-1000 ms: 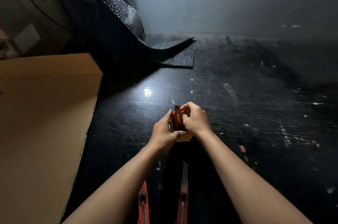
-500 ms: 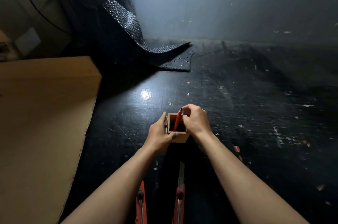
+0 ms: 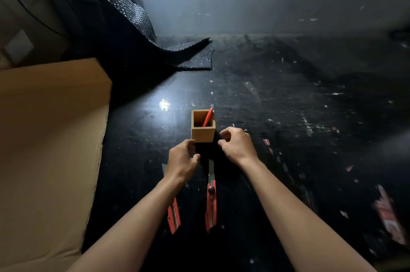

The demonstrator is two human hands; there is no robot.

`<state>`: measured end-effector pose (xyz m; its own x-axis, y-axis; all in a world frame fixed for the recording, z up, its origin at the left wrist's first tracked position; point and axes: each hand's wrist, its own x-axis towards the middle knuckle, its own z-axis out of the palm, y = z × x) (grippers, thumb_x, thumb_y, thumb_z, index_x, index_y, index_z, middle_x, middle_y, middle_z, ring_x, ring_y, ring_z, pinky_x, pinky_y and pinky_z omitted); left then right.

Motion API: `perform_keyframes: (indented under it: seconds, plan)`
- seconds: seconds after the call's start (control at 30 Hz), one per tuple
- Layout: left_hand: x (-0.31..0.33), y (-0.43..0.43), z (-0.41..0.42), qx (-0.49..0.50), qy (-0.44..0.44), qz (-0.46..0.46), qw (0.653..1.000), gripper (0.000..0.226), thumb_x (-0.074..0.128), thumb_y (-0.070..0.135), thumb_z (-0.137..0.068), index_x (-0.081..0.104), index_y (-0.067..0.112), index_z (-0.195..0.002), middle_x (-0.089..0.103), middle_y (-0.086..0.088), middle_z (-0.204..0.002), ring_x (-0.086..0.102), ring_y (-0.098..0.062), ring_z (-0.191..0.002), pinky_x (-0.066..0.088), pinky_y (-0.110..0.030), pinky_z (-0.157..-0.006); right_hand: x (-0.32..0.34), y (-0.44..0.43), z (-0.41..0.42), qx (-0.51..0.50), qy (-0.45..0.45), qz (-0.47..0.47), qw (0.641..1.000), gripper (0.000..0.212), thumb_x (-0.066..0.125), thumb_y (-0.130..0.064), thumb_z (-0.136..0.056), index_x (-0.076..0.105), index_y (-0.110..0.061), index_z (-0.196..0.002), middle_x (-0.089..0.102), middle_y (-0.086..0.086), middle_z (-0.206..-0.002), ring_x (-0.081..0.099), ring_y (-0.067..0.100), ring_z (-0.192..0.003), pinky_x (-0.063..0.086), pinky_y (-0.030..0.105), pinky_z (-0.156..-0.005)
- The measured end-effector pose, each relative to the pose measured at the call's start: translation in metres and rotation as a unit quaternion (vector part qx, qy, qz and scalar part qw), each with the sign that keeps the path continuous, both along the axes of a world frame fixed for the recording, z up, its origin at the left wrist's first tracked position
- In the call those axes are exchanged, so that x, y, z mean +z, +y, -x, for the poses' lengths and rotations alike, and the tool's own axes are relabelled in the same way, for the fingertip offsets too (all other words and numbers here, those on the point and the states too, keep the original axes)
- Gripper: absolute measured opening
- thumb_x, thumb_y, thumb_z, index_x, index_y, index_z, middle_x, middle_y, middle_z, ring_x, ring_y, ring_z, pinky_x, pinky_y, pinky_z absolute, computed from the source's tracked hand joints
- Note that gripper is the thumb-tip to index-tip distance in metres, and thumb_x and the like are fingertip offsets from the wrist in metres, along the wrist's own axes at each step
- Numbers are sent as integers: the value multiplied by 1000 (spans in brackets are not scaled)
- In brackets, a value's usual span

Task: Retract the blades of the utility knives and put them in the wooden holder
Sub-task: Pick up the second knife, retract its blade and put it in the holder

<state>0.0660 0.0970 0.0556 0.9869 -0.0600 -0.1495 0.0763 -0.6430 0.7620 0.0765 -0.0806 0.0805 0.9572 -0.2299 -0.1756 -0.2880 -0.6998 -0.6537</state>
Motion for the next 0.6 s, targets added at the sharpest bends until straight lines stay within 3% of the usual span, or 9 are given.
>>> perform_keyframes:
  seconds: [0.3,0.5,0.6]
  plan:
    - [-38,-8,71,-50,139,-15,989,38,75,9,-83,73,11,-121,78,-3,-115,72,-15,-105,50,-18,-87,-56,7,93,31,172,-7,985,36,74,-20,-85,69,-24,-120,73,3,-116,69,20,-104,59,40,-89]
    - [-53,-19,94,-19,209,38,977,32,76,11,-86,75,12,-118,79,-4,-109,74,-16,-101,60,-36,-95,-79,13,126,6,200,-83,976,28,64,-12,-92,70,-21,-118,73,-2,-100,69,9,-86,59,31,-78]
    - [-56,-24,100,-18,223,65,972,33,80,13,-82,76,16,-115,79,-1,-106,74,-14,-100,60,-36,-94,-81,13,134,-12,195,-104,975,25,60,-9,-93,72,-20,-112,75,-1,-99,71,10,-87,60,31,-78]
